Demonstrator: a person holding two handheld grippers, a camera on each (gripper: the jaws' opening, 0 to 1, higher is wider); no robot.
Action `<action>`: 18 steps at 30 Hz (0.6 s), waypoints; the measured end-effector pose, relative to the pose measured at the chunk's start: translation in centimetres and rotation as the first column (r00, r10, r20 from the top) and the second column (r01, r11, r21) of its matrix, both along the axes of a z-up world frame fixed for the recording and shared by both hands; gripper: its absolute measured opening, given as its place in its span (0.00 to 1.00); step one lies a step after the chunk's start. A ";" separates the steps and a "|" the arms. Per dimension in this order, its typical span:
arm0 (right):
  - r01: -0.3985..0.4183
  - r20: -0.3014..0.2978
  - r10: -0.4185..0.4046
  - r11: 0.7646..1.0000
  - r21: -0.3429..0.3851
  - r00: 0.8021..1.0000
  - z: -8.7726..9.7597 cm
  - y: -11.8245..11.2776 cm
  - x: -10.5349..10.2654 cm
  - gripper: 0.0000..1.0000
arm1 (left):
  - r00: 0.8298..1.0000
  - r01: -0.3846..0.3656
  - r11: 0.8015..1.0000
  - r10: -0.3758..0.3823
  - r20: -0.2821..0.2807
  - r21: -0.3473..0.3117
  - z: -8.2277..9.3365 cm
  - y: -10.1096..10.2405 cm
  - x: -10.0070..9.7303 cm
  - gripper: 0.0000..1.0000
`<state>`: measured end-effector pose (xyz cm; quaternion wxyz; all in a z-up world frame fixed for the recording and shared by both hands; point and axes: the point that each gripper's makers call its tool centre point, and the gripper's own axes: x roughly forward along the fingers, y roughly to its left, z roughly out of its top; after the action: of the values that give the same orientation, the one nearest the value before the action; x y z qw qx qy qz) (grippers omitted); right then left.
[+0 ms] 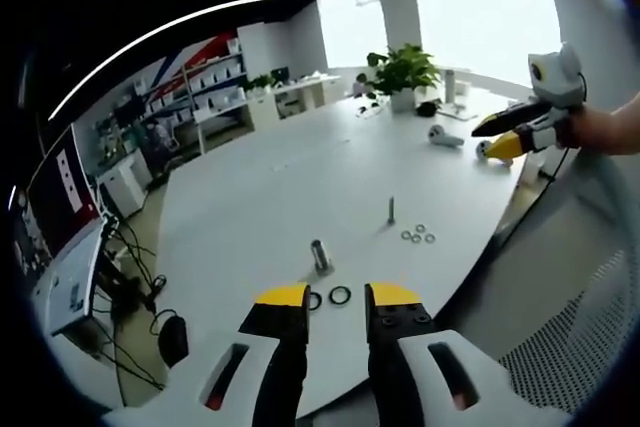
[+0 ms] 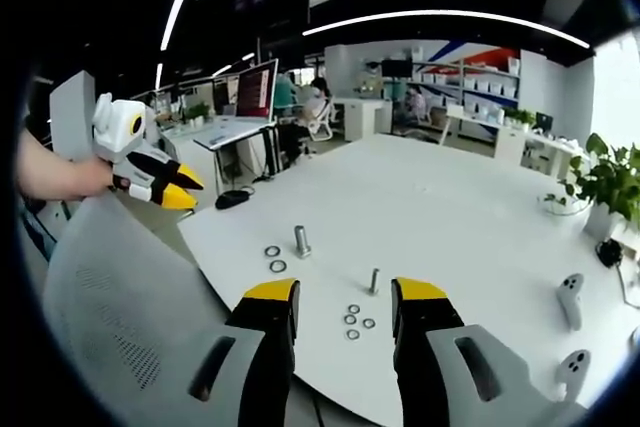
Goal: Place the washer onto the threaded stud by aligning its center hole with the stud, sliding it down to the base, and recovering from edge contact or off-axis alignment until the washer reaches the visible bottom stop.
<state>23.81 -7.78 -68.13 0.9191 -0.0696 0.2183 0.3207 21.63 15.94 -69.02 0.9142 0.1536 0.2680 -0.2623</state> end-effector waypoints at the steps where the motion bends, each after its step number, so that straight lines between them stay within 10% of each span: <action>1: 0.001 -0.001 -0.001 1.000 0.001 1.000 0.0 0.0 0.0 0.39 | 1.000 -0.001 1.000 0.001 0.001 -0.001 0.0 0.0 0.0 0.20; 18: -0.021 -0.004 0.021 1.000 -0.006 1.000 -0.1 0.4 -0.2 0.39 | 1.000 -0.021 1.000 0.021 0.012 0.002 0.1 0.5 0.1 0.19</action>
<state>23.65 -7.42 -68.25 0.9149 -0.0739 0.2204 0.3300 21.75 16.48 -68.92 0.9183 0.1533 0.2645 -0.2514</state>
